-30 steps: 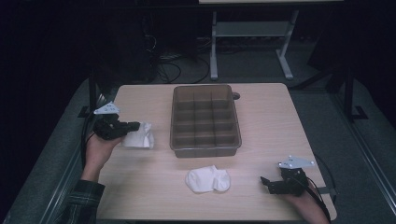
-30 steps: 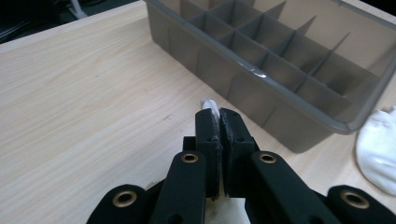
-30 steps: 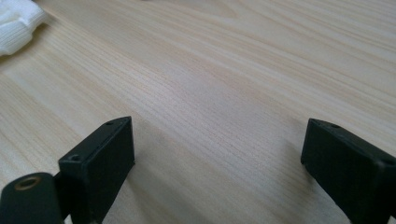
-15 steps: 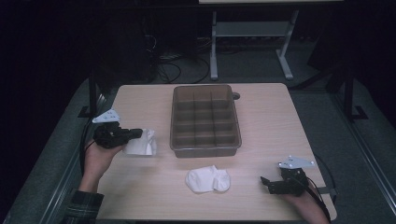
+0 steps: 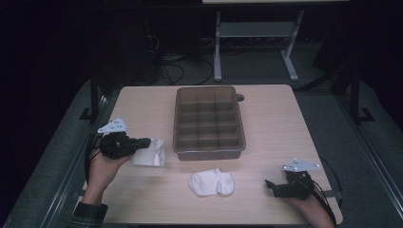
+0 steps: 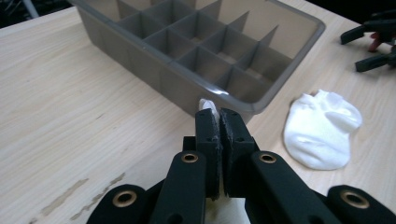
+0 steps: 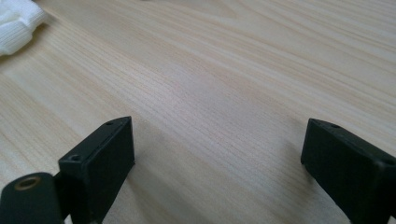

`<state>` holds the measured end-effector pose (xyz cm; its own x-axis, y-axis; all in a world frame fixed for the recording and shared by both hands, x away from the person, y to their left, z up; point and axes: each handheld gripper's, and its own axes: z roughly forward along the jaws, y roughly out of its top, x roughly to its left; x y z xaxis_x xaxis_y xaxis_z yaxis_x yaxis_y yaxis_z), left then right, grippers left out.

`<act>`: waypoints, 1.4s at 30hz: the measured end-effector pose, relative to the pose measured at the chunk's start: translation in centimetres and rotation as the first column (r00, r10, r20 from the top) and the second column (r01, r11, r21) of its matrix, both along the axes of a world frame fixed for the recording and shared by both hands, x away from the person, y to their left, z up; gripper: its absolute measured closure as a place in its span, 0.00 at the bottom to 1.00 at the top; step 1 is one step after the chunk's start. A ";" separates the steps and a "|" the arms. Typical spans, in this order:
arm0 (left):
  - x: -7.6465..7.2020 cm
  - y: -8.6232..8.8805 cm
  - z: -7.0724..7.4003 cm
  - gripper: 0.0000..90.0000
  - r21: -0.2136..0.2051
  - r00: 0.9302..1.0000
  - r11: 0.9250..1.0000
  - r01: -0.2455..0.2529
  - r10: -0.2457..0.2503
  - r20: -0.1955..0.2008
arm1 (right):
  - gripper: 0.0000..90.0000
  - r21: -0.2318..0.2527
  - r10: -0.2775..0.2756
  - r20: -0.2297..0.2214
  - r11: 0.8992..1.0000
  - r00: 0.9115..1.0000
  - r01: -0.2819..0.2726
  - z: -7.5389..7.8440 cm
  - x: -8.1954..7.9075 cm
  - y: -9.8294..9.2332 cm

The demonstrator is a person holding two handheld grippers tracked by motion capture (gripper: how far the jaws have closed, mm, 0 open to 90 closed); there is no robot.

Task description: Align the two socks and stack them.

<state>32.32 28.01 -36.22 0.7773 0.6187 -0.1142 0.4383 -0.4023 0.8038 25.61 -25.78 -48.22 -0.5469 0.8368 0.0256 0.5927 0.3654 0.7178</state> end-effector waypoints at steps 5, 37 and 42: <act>-0.5 -0.7 -0.1 0.97 -0.004 1.000 1.000 0.023 -0.023 -0.002 | 0.10 0.000 0.000 0.000 1.000 1.000 0.000 0.0 0.0 0.0; -2.3 -8.7 0.7 0.97 -0.067 0.965 0.963 0.262 -0.263 -0.006 | 0.10 -0.001 0.001 0.000 1.000 1.000 -0.001 0.0 0.0 0.0; -2.3 -10.4 0.5 0.97 -0.073 0.955 0.953 0.293 -0.295 -0.012 | 0.10 0.000 0.000 0.001 1.000 1.000 0.000 0.0 0.0 0.0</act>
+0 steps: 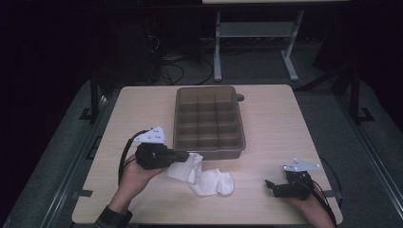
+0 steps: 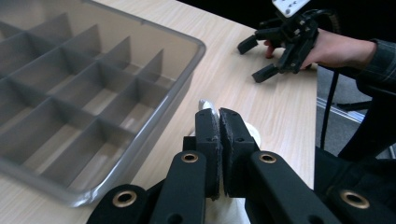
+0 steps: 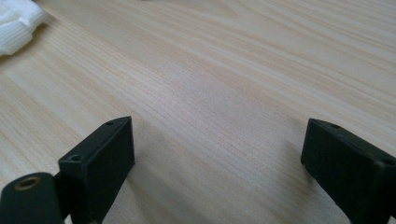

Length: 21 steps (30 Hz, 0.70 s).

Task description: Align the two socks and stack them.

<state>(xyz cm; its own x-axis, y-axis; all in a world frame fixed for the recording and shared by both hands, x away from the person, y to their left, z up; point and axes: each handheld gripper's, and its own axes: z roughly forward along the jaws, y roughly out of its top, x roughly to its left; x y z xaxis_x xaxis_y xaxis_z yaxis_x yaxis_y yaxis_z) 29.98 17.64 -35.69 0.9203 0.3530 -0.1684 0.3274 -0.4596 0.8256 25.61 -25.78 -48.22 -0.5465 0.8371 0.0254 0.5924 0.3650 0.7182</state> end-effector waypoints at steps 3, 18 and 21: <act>0.0 -1.1 -0.4 0.97 0.003 1.000 1.000 0.024 -0.024 -0.010 | 0.10 0.000 0.000 -0.001 1.000 1.000 0.000 0.0 0.0 0.0; -0.8 -6.4 -2.1 0.97 0.008 0.988 0.990 0.139 -0.138 -0.062 | 0.10 0.003 0.003 -0.003 1.000 1.000 -0.003 0.0 0.0 0.0; -0.7 -6.7 -2.7 0.97 0.024 0.989 0.990 0.136 -0.134 -0.065 | 0.10 0.001 0.005 -0.002 1.000 1.000 -0.005 0.0 0.0 0.0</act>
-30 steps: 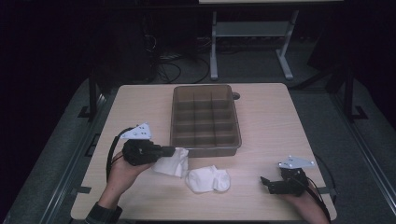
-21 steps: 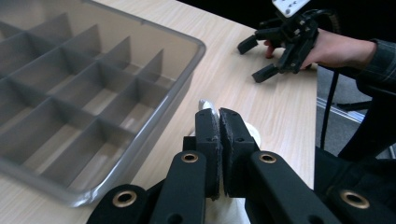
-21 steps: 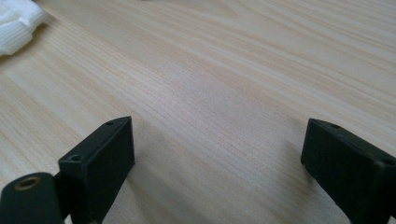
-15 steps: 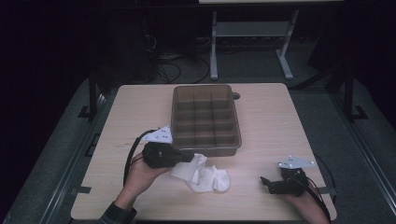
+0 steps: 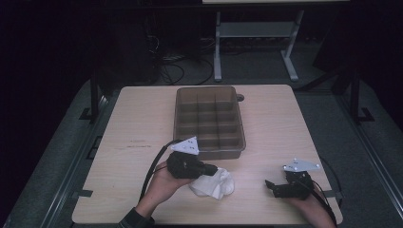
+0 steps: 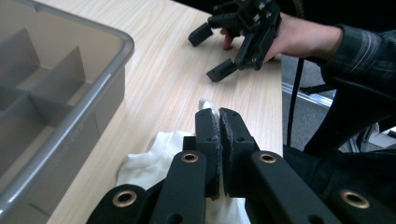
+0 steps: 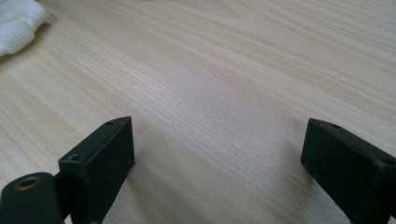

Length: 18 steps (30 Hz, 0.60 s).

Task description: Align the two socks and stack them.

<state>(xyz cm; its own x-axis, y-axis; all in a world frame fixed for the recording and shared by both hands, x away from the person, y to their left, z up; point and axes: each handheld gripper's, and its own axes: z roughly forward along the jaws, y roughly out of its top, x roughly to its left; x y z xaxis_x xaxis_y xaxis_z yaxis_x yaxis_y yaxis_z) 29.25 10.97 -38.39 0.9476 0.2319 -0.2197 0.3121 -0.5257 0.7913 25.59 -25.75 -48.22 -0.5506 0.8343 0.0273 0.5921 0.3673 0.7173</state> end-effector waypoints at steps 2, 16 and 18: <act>0.2 0.1 -0.5 0.97 0.017 1.000 1.000 -0.012 0.012 -0.001 | 0.10 0.002 0.000 -0.001 1.000 1.000 0.000 0.0 0.0 0.0; 1.7 1.6 -4.1 0.96 0.103 0.995 0.990 -0.094 0.097 -0.026 | 0.10 0.001 0.001 0.000 1.000 1.000 -0.001 0.0 0.0 0.0; 1.8 1.7 -4.6 0.96 0.114 0.994 0.988 -0.103 0.107 -0.028 | 0.10 0.001 0.001 0.000 1.000 1.000 -0.001 0.0 0.0 0.0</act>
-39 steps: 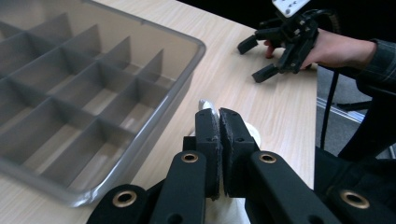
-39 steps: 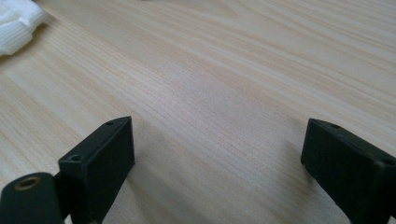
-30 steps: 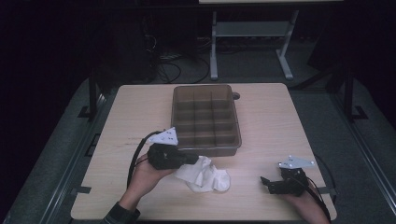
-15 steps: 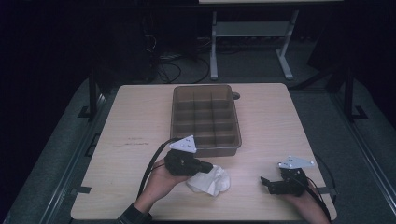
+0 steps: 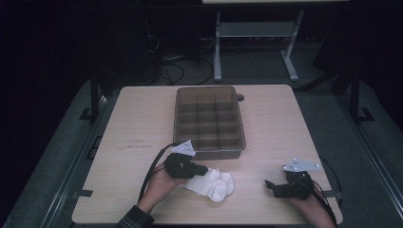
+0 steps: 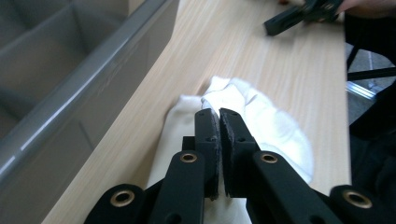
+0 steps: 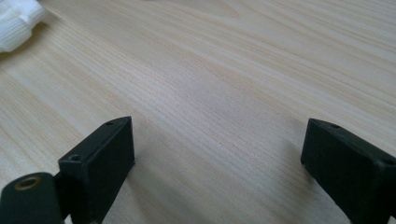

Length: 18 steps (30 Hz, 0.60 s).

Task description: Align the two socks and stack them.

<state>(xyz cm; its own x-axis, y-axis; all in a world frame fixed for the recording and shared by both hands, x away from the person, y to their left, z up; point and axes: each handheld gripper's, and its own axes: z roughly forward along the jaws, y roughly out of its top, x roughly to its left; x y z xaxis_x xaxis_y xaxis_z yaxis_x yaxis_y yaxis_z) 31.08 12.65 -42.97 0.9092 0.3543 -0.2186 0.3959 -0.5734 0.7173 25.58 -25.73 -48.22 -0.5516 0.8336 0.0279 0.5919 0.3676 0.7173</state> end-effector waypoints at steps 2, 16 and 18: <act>0.1 0.0 -0.5 0.96 0.026 1.000 1.000 -0.010 0.010 0.006 | 0.10 0.000 0.000 0.000 1.000 1.000 0.000 0.0 0.0 0.0; -0.3 1.5 0.2 0.56 0.063 0.995 0.996 -0.067 0.062 0.079 | 0.10 -0.002 -0.007 0.000 1.000 1.000 0.007 0.0 -0.1 0.0; -0.4 2.3 0.2 0.56 0.064 0.994 0.995 -0.079 0.073 0.081 | 0.10 -0.001 -0.007 0.000 1.000 1.000 0.007 0.0 -0.1 0.0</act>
